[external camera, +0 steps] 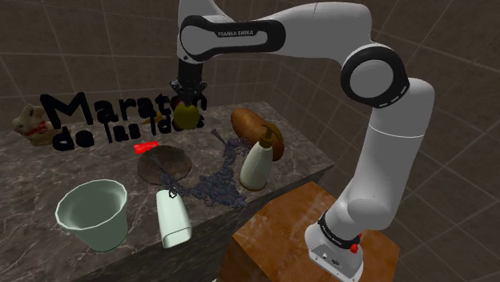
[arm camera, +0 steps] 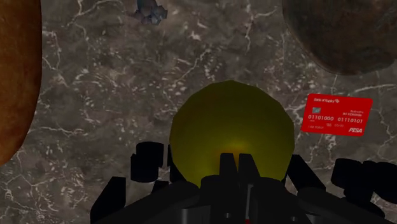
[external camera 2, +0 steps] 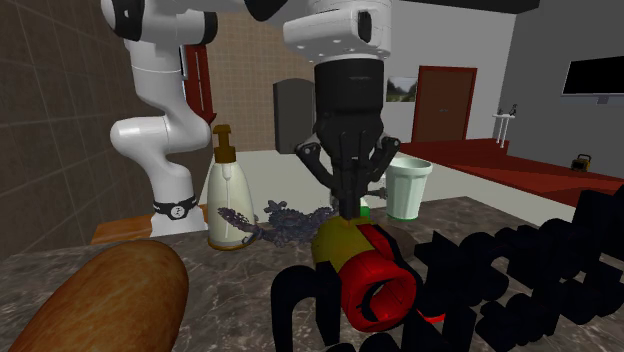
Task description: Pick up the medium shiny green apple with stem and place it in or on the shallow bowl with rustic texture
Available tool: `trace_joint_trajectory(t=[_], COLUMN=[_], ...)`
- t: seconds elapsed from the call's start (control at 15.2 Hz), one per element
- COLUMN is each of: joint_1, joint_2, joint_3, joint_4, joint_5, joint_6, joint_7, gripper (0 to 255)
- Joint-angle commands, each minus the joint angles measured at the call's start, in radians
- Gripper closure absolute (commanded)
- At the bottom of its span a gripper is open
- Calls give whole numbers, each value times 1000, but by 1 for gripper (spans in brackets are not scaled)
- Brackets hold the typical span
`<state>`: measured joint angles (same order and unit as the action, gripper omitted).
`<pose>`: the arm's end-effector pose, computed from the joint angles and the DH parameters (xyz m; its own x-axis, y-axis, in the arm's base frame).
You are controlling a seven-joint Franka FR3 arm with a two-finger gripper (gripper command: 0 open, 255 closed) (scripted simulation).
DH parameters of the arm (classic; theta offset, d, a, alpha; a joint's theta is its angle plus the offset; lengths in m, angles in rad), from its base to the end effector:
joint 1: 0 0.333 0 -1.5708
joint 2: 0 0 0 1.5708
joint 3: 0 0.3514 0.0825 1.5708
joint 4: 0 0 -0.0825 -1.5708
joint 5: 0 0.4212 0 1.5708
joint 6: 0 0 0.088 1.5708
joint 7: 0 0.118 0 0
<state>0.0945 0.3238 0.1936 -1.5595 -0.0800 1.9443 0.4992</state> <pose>0.6873 0.1805 0.4801 0.9785 -0.1952 0.0661 -0.1944 -0.9807 -0.0190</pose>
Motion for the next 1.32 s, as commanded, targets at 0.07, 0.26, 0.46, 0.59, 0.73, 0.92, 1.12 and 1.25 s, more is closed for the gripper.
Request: trace_joint_trajectory(t=[0.07, 0.26, 0.46, 0.59, 0.73, 0.92, 1.12, 1.25], joint_1=[1, 2, 4, 15, 37, 72, 107, 132], joint_2=[-4, -6, -6, -20, -48, -81, -106, -117], joint_3=[1, 2, 2, 9, 22, 42, 64, 80], joint_4=[37, 75, 115, 106, 91, 80, 81, 90], joint_5=[2, 3, 3, 3, 2, 1, -1, -4], joint_6=[-41, -81, -121, -127, -140, -164, -192, -212], joint_7=[-1, -3, -4, 14, 50, 105, 162, 201], gripper=[255, 255, 255, 255, 255, 255, 255, 255])
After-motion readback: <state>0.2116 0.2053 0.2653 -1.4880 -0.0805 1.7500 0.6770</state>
